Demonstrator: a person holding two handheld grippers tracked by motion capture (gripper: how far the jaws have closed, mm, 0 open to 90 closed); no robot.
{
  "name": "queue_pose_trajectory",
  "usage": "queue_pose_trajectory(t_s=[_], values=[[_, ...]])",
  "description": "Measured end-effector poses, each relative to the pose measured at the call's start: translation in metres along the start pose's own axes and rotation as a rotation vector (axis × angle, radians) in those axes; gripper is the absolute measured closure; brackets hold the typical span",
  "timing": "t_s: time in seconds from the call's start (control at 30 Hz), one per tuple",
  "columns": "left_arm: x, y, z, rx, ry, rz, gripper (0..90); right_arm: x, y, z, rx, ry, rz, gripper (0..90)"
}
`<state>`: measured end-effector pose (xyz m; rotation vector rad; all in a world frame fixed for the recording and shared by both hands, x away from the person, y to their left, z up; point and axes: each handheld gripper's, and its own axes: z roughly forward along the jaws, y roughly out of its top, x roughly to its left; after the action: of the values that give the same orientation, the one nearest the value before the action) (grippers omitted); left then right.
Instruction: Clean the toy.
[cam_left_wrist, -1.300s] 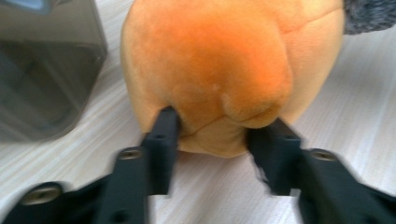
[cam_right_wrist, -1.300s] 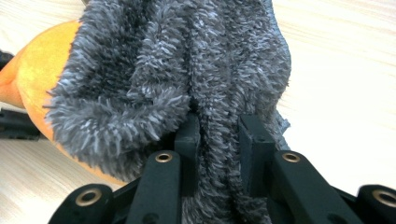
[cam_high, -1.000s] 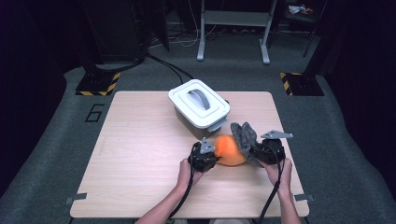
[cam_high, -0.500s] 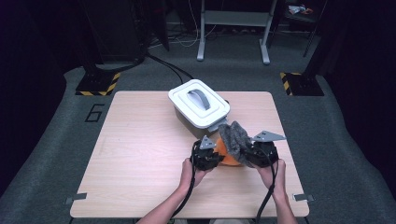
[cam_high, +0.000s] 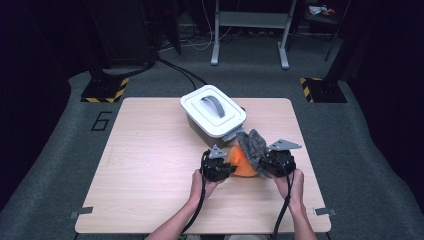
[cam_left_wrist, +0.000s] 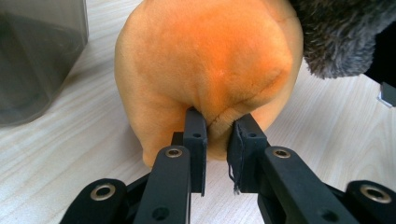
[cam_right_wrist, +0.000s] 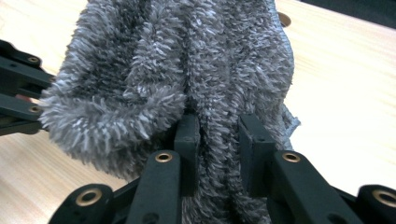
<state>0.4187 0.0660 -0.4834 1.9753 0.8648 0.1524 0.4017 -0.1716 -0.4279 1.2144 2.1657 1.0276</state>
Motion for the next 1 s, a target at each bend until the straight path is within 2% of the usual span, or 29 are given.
queue_pose_trajectory(t_s=[0.03,0.1,0.4,0.47,0.53,0.63,0.73,0.87,1.0], values=[[0.000,0.000,0.000,0.001,0.001,0.002,78.2,-0.003,-0.002,0.001,0.000,-0.014,-0.002,71.9],[0.000,0.000,0.000,-0.001,-0.006,-0.010,78.2,-0.010,-0.005,0.002,0.008,-0.009,0.027,71.9],[0.001,-0.001,0.001,0.001,-0.004,-0.008,78.0,-0.035,-0.023,0.011,0.054,-0.034,0.099,71.9],[0.001,-0.001,0.001,-0.001,-0.006,-0.009,77.9,-0.039,-0.028,0.016,0.079,-0.054,0.117,71.9],[0.002,-0.001,0.001,0.003,-0.001,-0.004,77.9,-0.044,-0.033,0.021,0.091,-0.052,0.133,72.0],[0.002,-0.001,0.001,0.002,-0.003,-0.007,77.8,-0.049,-0.043,0.031,0.138,-0.059,0.168,71.9],[0.002,-0.001,0.000,-0.001,-0.006,0.003,77.7,-0.053,-0.050,0.039,0.158,-0.049,0.174,71.9],[0.002,0.000,-0.001,-0.009,-0.010,0.003,77.6,-0.054,-0.045,0.030,0.146,-0.061,0.167,71.9],[0.001,0.001,0.000,-0.007,-0.013,0.011,77.6,-0.051,-0.034,0.009,0.089,-0.068,0.145,71.9]])
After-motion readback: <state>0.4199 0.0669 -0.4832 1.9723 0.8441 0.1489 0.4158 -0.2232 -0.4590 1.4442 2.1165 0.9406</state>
